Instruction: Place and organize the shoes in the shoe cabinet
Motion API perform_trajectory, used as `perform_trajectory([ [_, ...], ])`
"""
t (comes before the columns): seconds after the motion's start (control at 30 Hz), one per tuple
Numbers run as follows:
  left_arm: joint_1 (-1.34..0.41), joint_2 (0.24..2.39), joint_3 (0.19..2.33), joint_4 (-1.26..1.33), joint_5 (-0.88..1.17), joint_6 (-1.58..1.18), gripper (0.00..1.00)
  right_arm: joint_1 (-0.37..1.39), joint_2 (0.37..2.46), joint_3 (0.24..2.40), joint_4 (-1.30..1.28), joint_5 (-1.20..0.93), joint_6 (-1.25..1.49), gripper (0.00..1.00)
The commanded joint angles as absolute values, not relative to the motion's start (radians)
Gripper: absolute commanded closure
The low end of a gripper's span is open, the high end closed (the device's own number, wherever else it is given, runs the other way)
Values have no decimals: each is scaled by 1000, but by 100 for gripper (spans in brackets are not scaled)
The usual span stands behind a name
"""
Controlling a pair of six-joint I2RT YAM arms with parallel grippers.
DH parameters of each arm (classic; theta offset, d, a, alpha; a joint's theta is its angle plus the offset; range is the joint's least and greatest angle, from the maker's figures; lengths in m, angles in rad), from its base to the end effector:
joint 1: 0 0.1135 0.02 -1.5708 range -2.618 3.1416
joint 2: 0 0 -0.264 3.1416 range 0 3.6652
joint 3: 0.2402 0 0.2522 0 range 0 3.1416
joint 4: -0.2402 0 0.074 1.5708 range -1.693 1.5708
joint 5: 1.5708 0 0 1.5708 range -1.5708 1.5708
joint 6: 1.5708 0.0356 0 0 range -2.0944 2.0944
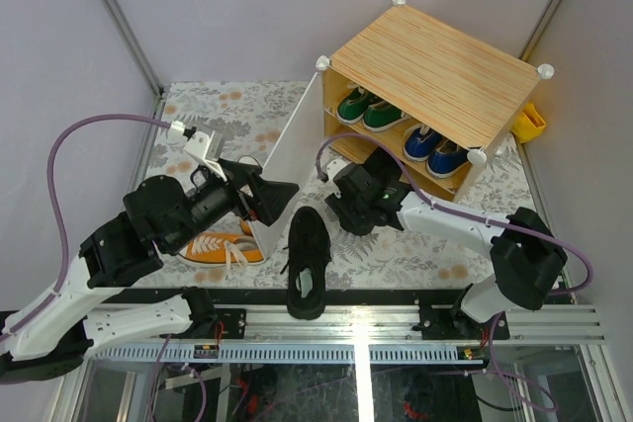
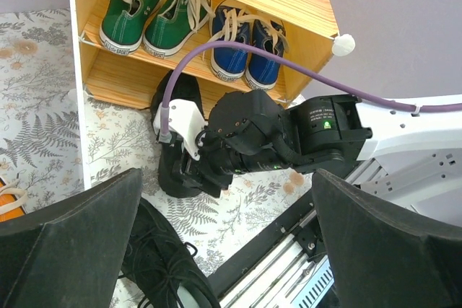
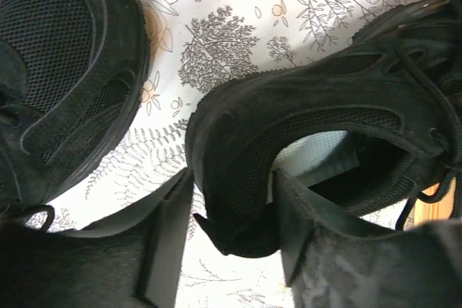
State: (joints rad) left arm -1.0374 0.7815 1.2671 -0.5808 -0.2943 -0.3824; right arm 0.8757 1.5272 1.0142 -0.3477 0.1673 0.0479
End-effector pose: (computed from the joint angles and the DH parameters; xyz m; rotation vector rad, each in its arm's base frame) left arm 0.0744 -0.1057 0.4566 0.3327 1.6974 -0.8230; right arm 0.2111 0.2439 0.2266 -0.9066 2.2515 0.2187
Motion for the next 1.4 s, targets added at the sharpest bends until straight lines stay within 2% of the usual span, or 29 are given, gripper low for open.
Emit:
perform_trajectory([
  [0.0, -1037, 766, 1253, -574, -322, -356, 0, 869, 1531, 998, -319, 166, 46, 57],
  [0.1, -1037, 763, 1245, -575, -329, -354, 0, 868, 1548, 1004, -318, 190, 36, 83],
  [0.17, -1037, 759, 1241, -576, -335, -351, 0, 865, 1561, 1018, -320, 211, 18, 92],
  [0.27, -1037, 755, 1242, -577, -341, -349, 0, 857, 1580, 1065, -332, 234, -14, 96],
  [0.67, -1036, 744, 1267, -583, -347, -322, 0, 739, 1698, 1338, -407, 78, -117, 99],
  [1.37, -1037, 796, 1266, -581, -418, -258, 0, 607, 1915, 1594, -354, -74, -307, 98],
])
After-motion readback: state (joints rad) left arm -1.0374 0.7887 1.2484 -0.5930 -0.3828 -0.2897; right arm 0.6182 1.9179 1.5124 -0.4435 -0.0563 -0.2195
